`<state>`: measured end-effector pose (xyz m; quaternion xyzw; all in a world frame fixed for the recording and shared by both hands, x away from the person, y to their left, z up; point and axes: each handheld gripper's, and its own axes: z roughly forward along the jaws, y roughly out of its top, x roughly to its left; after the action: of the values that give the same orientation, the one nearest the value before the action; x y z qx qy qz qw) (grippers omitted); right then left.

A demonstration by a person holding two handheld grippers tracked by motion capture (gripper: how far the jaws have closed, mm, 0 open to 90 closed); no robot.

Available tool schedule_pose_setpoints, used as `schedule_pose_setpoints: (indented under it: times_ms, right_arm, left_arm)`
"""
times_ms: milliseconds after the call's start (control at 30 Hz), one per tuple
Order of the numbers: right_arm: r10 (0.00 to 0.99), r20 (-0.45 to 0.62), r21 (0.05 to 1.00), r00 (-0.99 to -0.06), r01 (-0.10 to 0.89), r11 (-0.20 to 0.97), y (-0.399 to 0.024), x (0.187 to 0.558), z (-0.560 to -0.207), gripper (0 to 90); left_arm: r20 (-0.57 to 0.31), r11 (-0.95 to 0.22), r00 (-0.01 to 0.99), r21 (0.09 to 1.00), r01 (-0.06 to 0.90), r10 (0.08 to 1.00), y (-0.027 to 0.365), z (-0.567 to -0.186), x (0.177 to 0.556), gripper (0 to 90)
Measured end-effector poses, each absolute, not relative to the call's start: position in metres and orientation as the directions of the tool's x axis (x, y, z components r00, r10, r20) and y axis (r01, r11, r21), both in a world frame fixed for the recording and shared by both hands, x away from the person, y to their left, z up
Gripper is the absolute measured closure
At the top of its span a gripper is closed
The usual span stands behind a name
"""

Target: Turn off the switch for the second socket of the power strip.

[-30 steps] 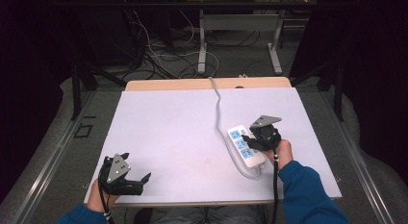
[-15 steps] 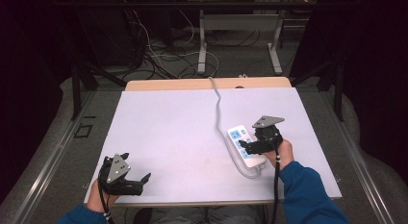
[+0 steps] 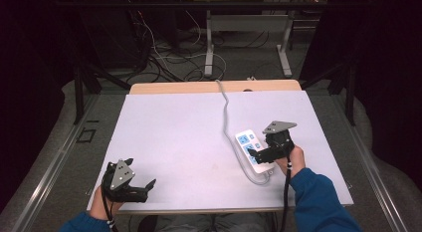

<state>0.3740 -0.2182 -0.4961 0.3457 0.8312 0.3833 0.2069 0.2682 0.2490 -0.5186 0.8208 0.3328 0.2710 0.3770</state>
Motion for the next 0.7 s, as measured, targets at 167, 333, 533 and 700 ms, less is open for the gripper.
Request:
schedule_pose_setpoints:
  times_ms: [167, 333, 533, 700]
  right_arm:
    - [0.736, -0.075, 0.782, -0.673, 0.418, 0.462, -0.221, 0.370, -0.494, 0.0]
    - [0.739, -0.072, 0.789, -0.670, 0.415, 0.452, -0.224, 0.365, -0.492, 0.0]
    - [0.739, -0.076, 0.792, -0.669, 0.410, 0.452, -0.227, 0.358, -0.491, 0.0]
    - [0.738, -0.082, 0.795, -0.670, 0.403, 0.454, -0.229, 0.353, -0.490, 0.0]
  left_arm:
    - [0.196, -0.494, 0.628, 0.800, 0.342, 0.753, 0.249, -0.519, 0.268, 0.6]
    - [0.206, -0.501, 0.628, 0.797, 0.337, 0.750, 0.250, -0.518, 0.268, 0.6]
    - [0.193, -0.491, 0.628, 0.801, 0.343, 0.754, 0.249, -0.518, 0.268, 0.6]
    - [0.193, -0.491, 0.628, 0.801, 0.343, 0.754, 0.249, -0.518, 0.268, 0.6]
